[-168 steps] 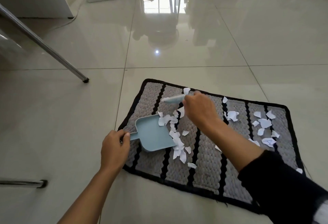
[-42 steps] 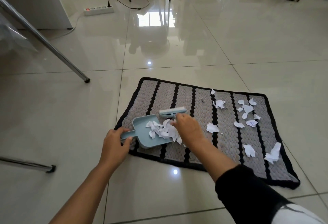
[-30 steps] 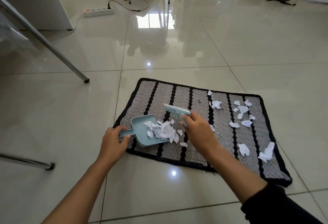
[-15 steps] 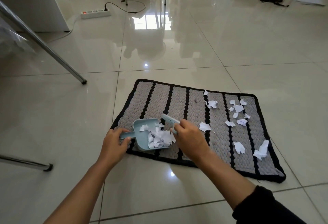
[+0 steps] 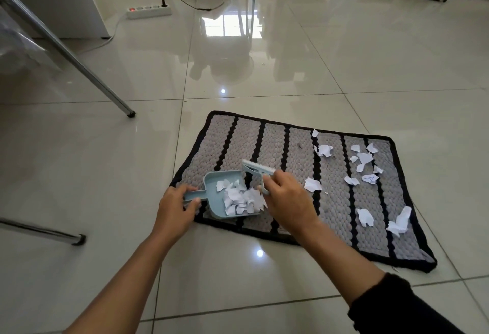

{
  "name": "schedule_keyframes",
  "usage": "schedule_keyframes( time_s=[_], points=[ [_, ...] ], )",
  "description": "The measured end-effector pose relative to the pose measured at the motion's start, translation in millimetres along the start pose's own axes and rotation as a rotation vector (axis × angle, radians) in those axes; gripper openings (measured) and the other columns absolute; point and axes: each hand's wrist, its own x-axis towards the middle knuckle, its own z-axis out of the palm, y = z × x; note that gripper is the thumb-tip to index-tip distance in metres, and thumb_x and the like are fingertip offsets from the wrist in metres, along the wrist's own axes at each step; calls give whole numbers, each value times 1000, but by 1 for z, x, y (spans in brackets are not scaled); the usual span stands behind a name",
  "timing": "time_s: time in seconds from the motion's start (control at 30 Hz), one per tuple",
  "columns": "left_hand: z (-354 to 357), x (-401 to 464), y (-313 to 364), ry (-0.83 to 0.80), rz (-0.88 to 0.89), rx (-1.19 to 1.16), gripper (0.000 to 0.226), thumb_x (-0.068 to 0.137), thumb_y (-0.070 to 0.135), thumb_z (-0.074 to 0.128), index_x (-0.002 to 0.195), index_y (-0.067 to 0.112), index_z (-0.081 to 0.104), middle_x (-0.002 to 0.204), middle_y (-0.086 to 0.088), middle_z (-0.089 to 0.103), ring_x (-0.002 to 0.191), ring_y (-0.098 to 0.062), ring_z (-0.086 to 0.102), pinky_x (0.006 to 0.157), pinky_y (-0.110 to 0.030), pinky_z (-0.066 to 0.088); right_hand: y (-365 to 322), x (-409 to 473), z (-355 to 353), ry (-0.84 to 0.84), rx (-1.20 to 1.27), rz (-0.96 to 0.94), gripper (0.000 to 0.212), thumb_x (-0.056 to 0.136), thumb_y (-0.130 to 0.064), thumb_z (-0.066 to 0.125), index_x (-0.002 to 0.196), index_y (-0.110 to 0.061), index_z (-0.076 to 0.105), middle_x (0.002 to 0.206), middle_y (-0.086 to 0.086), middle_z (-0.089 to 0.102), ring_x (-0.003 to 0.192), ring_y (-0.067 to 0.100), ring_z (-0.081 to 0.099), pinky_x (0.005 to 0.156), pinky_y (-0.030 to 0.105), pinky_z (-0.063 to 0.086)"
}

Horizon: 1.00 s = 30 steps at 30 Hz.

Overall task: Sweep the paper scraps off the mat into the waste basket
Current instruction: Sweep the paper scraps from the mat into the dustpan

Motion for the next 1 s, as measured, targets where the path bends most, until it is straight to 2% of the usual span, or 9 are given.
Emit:
schedule_keyframes(
  time_s=[0.2, 0.27, 0.37, 0.53, 0.67, 0.77, 0.83, 0.93, 1.0],
  points=[
    [0, 1, 2, -11, 4, -11, 23, 83, 9, 59, 106, 5, 59, 97, -11, 47, 80, -17, 47, 61, -13, 35, -18, 5, 13, -223, -37, -90, 17, 86, -10, 59, 98, 1, 64, 90, 16, 69, 79, 27, 64, 72, 38, 58],
    [0, 2, 1, -17, -3, -19, 23, 83, 9, 59, 106, 5, 59, 97, -12, 48, 79, -17, 48, 66, -19, 37, -19, 4, 6, -188, -15, -120, 14, 85, -11, 57, 90, -1, 66, 80, 13, 68, 67, 22, 60, 63, 32, 57],
    [3, 1, 1, -49, 5, -57, 19, 84, 8, 58, 102, 5, 60, 96, -12, 51, 72, -8, 47, 61, -12, 36, -2, 7, -11, -30, 66, -29, 18, 84, -16, 57, 81, -1, 68, 65, 7, 60, 56, 11, 45, 52, 18, 45],
    [10, 1, 7, -70, 41, -94, 19, 82, 3, 59, 101, 1, 62, 92, -9, 51, 69, -4, 48, 61, -9, 36, 46, 3, -40, 13, -72, 120, 8, 77, -3, 70, 77, 3, 66, 64, 11, 59, 56, 13, 42, 48, 18, 39],
    [9, 3, 7, -101, 42, -99, 21, 82, 3, 59, 103, 1, 62, 94, -9, 51, 78, -17, 51, 65, -17, 38, 64, -16, -36, -59, -180, 223, 16, 87, -9, 58, 81, 5, 64, 75, 14, 57, 62, 17, 42, 50, 24, 37],
    [11, 2, 6, -131, 62, -110, 22, 82, 4, 60, 103, 4, 62, 97, -9, 54, 85, -18, 51, 64, -13, 37, 51, -29, -24, -150, -144, 215, 20, 90, -9, 50, 87, 4, 65, 82, 16, 62, 66, 18, 48, 57, 23, 46],
    [15, 0, 7, -138, 71, -114, 21, 82, 5, 60, 103, 7, 62, 100, -10, 56, 86, -16, 51, 64, -11, 36, 34, -31, -19, -184, -101, 179, 15, 84, -8, 58, 81, 2, 68, 77, 15, 65, 64, 19, 56, 58, 23, 50],
    [21, -1, 12, -136, 83, -103, 21, 82, 7, 60, 103, 8, 61, 98, -10, 55, 89, -21, 50, 64, -15, 37, 17, -27, -20, -125, -14, 136, 13, 78, -12, 66, 71, -1, 68, 63, 12, 60, 55, 20, 54, 46, 29, 52],
    [24, -1, 14, -130, 84, -89, 21, 83, 8, 60, 104, 9, 61, 97, -10, 54, 90, -23, 50, 65, -17, 38, 22, -21, -28, -55, 64, 169, 25, 89, -18, 51, 80, -1, 67, 65, 11, 59, 55, 19, 50, 47, 28, 47]
  ],
)
